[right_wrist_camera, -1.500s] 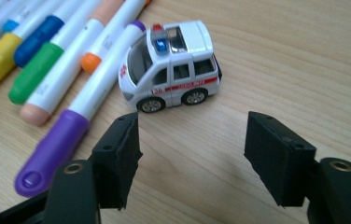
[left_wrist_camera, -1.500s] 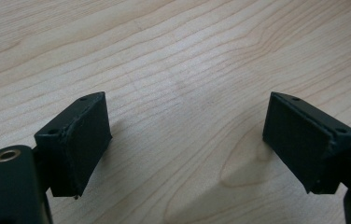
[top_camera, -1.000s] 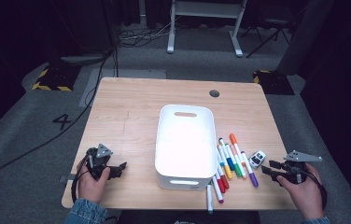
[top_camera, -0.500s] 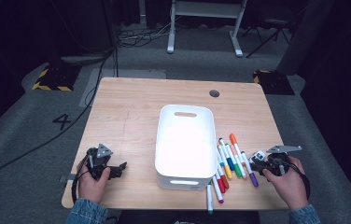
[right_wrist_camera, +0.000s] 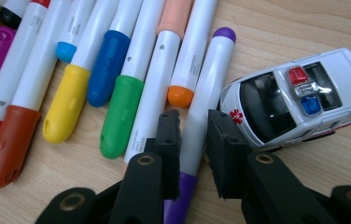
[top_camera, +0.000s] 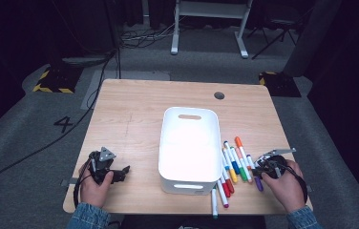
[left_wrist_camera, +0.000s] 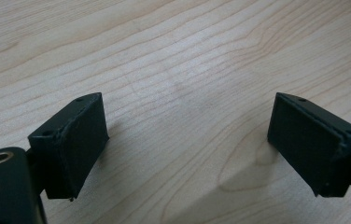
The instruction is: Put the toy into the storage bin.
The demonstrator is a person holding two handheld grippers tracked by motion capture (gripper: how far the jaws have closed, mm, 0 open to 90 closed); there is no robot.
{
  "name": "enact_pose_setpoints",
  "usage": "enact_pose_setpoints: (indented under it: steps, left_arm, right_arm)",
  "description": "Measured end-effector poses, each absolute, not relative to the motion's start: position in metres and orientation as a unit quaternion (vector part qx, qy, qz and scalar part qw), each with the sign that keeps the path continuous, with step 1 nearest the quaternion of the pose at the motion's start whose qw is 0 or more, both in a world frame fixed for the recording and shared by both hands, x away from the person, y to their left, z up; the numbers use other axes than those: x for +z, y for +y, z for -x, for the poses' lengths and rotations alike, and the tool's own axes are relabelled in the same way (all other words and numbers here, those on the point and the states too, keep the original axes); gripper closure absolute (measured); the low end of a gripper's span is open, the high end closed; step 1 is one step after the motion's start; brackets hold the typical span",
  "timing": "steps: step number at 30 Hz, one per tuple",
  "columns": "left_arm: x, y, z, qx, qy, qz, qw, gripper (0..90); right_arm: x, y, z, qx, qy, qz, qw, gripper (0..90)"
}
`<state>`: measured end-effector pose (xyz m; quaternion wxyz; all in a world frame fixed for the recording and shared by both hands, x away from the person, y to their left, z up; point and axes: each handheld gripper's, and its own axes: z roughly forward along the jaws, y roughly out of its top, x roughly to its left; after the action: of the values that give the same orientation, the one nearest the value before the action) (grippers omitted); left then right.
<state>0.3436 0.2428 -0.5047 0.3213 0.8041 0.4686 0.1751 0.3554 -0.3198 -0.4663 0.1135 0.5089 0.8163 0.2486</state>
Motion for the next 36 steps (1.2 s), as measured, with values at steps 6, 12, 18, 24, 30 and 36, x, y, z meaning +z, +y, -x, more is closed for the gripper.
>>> enact_pose_setpoints:
  steps: [6, 12, 18, 24, 30, 36]
  left_arm:
    - [-0.504, 0.243, -0.344, 0.174, 0.468, -0.805, 0.322, 12.2]
    - [-0.504, 0.242, -0.343, 0.173, 0.468, -0.805, 0.322, 12.3]
    - [-0.504, 0.242, -0.343, 0.173, 0.468, -0.805, 0.321, 12.2]
    - [-0.504, 0.241, -0.343, 0.172, 0.467, -0.806, 0.321, 12.2]
    - [-0.504, 0.241, -0.343, 0.170, 0.467, -0.806, 0.322, 12.1]
    - [-0.504, 0.241, -0.343, 0.170, 0.467, -0.806, 0.322, 12.0]
  right_arm:
    - [-0.468, -0.320, -0.354, 0.244, 0.808, -0.524, 0.114, 74.8]
    - [-0.468, -0.324, -0.346, 0.231, 0.804, -0.534, 0.122, 76.4]
    - [-0.467, -0.330, -0.338, 0.222, 0.804, -0.540, 0.115, 76.4]
    - [-0.471, -0.329, -0.343, 0.217, 0.809, -0.531, 0.124, 73.3]
    - [-0.470, -0.325, -0.344, 0.206, 0.811, -0.533, 0.122, 76.6]
    - [-0.467, -0.328, -0.340, 0.216, 0.807, -0.538, 0.111, 76.6]
